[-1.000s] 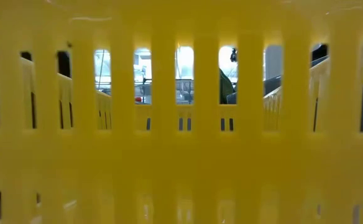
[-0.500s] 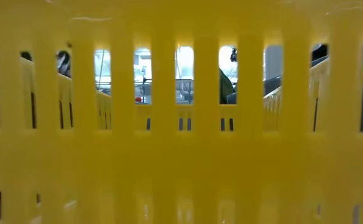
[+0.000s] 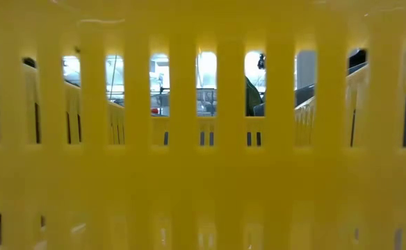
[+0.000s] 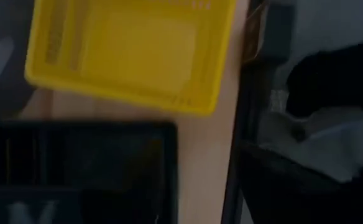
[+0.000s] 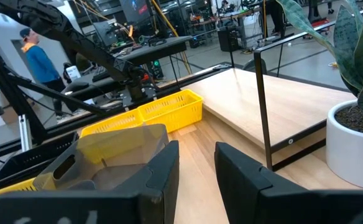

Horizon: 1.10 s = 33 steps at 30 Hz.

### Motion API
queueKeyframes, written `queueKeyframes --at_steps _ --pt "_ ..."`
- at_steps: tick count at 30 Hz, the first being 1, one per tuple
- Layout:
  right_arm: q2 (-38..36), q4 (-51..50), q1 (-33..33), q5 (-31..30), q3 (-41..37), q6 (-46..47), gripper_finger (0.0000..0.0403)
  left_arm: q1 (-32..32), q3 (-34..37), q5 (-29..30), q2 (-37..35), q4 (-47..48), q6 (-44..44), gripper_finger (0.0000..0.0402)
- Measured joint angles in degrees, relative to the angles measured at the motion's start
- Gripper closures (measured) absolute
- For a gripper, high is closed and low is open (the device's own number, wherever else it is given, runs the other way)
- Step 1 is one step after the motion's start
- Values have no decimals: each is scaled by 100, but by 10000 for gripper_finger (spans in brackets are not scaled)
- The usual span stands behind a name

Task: Stack baskets on shelf by color
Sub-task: Stack the bottom yellow basket on top of the middle yellow basket

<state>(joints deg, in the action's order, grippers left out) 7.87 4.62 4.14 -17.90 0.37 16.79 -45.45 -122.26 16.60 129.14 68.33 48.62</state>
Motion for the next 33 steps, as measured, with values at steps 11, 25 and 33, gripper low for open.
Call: queueKeyframes --at_steps 11,25,33 --pt "-1 7 0 -1 0 -1 294 241 372 90 161 -1303 -1037 234" --pt "104 224 0 19 1 -1 294 249 371 -31 412 -1532 -1224 235" --pt "109 225 0 0 1 -1 294 247 372 124 417 -1547 -1213 235"
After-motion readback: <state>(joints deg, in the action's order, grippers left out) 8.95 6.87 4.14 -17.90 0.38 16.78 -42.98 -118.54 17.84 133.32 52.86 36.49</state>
